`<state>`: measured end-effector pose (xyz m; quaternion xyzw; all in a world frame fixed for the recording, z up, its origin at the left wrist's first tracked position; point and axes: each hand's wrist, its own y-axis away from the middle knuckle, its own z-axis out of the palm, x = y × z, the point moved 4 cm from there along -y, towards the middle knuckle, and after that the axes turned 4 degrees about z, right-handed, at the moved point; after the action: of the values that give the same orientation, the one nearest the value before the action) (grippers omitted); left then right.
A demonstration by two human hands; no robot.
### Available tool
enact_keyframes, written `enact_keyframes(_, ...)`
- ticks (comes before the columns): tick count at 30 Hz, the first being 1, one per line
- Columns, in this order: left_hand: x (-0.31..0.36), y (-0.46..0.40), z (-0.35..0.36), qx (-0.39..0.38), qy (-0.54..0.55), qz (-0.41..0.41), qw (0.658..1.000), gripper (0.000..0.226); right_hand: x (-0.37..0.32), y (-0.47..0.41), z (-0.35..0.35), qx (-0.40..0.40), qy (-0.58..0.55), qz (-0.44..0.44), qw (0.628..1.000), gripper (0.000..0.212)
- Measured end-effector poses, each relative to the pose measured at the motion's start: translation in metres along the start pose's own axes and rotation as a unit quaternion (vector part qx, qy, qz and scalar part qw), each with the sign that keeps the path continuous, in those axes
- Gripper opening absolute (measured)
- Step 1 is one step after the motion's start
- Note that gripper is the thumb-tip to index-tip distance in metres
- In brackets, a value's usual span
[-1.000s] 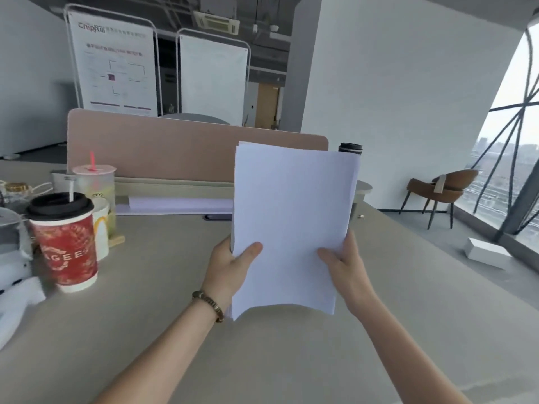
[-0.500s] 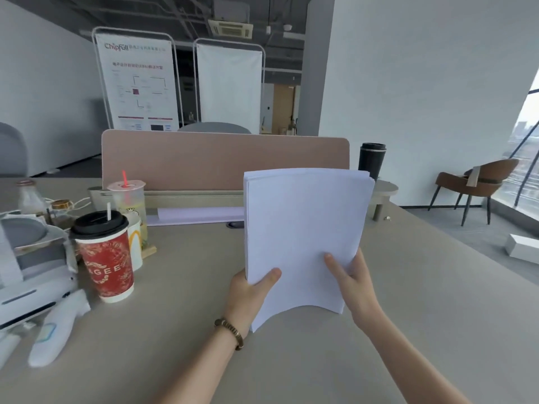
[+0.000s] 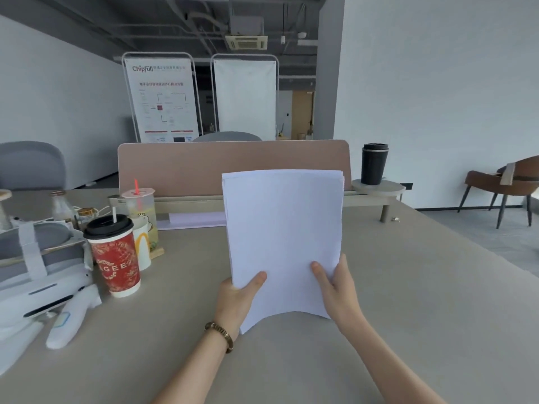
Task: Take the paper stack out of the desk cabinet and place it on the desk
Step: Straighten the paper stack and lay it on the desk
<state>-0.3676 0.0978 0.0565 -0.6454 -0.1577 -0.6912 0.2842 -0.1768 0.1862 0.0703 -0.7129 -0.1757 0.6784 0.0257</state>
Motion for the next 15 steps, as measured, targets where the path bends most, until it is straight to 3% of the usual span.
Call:
enact_keyframes(5, -0.003, 0.006, 0.0, 0.015, -0.02, -0.006, 1.0, 0.015, 0.014, 0.005, 0.0, -0.05, 0.018, 0.03, 0.998, 0.027)
enact_keyframes(8, -0.001, 0.001, 0.006, 0.013, -0.034, 0.005, 0.999, 0.01, 0.011, -0.003, -0.01, -0.037, 0.031, 0.038, 0.998, 0.015)
enact_keyframes(11, -0.001, -0.001, 0.029, 0.001, -0.062, 0.021, 0.998, 0.009, 0.006, -0.009, -0.034, -0.018, 0.058, 0.042, 0.997, 0.031)
enact_keyframes(15, -0.001, 0.001, 0.083, -0.04, -0.058, 0.016, 0.997, 0.011, 0.007, -0.023, -0.091, 0.02, 0.073, 0.049, 0.996, 0.031)
